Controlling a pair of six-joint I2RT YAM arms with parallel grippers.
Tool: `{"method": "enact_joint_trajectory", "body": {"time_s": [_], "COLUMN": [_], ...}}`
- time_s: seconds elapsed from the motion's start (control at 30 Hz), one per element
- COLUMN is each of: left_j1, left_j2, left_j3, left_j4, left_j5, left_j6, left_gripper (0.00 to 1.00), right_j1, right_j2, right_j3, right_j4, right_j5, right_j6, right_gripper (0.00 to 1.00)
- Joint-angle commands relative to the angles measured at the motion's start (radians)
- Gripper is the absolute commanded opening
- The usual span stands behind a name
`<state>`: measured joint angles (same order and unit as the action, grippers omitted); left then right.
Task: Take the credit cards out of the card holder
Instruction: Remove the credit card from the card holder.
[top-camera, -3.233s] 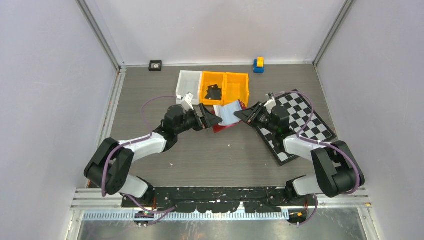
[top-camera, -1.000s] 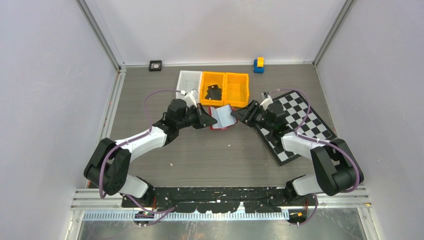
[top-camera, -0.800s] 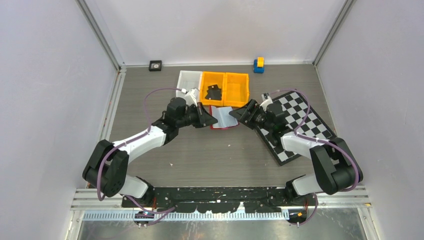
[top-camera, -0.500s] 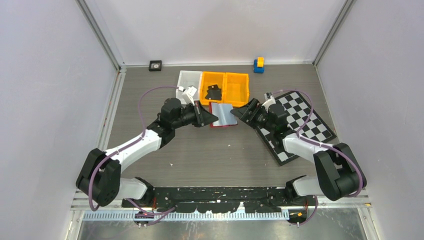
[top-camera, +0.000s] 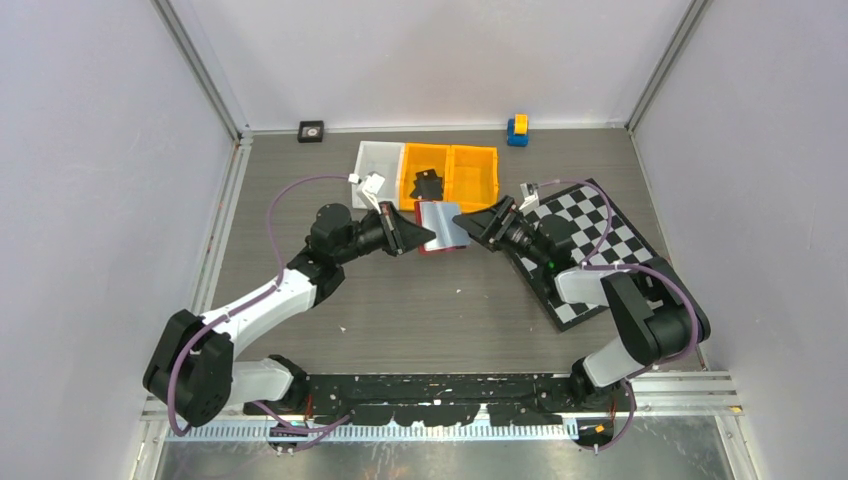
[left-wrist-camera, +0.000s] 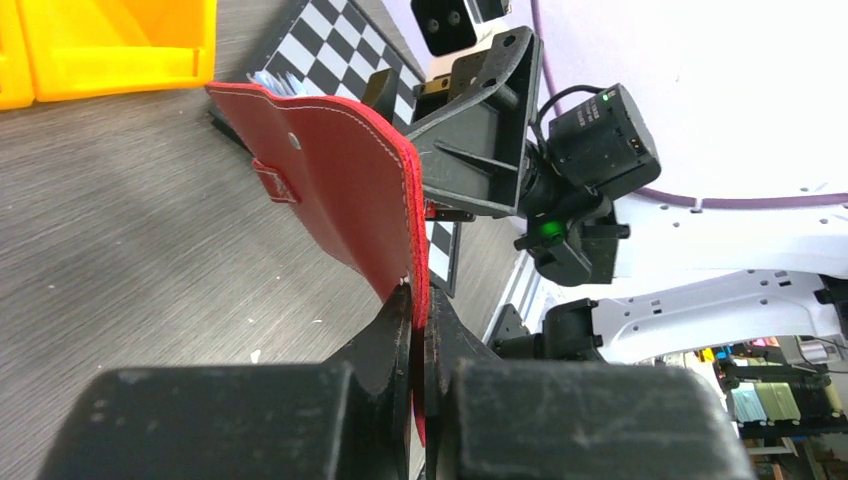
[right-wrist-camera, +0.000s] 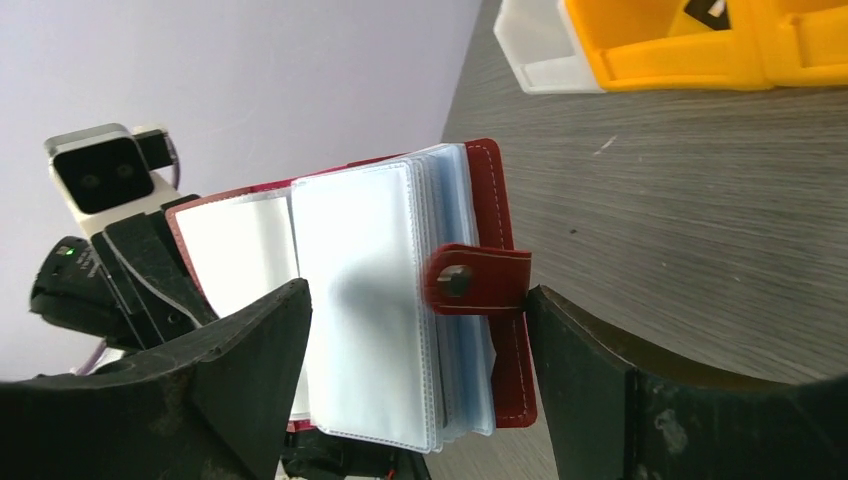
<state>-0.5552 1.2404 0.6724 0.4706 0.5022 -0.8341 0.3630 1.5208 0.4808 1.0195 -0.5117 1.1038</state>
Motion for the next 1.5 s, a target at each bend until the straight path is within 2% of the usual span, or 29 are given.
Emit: {"method": "enact_joint_trajectory", "body": {"time_s": [0.0, 0.23, 0.4, 0.47, 0.57, 0.7, 0.8, 1.0, 1.27, 1.47], "left_j1": [-0.002, -0.002, -0.002, -0.002, -0.002, -0.002, -0.001, -0.002, -0.002, -0.001], "left_j2": [0.001, 0.018, 0.045, 0.042, 0.021, -0.030, -0.084, -0.155, -0.159, -0.150], "left_j3": [0.013, 0.042, 0.056, 0.056, 0.053, 0.040, 0.006, -0.041, -0.074, -0.079], "left_j4": [0.098, -0.023, -0.033, -0.026, -0.032, -0.049, -0.030, 0.016, 0.135, 0.182], "left_j5": [0.030, -0.030, -0.020, -0.015, -0.020, -0.053, -0.091, -0.143, -0.118, -0.096], "left_j6": [-0.016, 0.018, 0.023, 0.023, 0.030, 0.048, 0.056, 0.054, 0.009, -0.004], "left_gripper": [0.00, 0.00, 0.00, 0.00, 0.00, 0.00, 0.00, 0.00, 0.00, 0.00], "right_j1": [0.005, 0.005, 0.004, 0.005, 0.005, 0.004, 0.004, 0.004, 0.006, 0.020], "right_j2": [0.002, -0.048, -0.049, -0.050, -0.076, -0.160, -0.188, -0.115, -0.031, -0.003], "right_j3": [-0.007, -0.019, -0.018, -0.015, -0.012, 0.002, 0.016, 0.034, 0.026, 0.044], "right_j4": [0.273, 0.250, 0.252, 0.241, 0.130, -0.152, -0.229, -0.160, 0.069, 0.077], "right_j5": [-0.075, -0.065, -0.069, -0.069, -0.028, 0.082, 0.101, 0.044, -0.017, -0.028], "right_j6": [0.081, 0.055, 0.055, 0.054, 0.013, -0.099, -0.114, -0.061, 0.089, 0.119], "right_gripper": [0.80, 0.67, 0.56, 0.55, 0.66, 0.84, 0.87, 0.89, 0.90, 0.91]}}
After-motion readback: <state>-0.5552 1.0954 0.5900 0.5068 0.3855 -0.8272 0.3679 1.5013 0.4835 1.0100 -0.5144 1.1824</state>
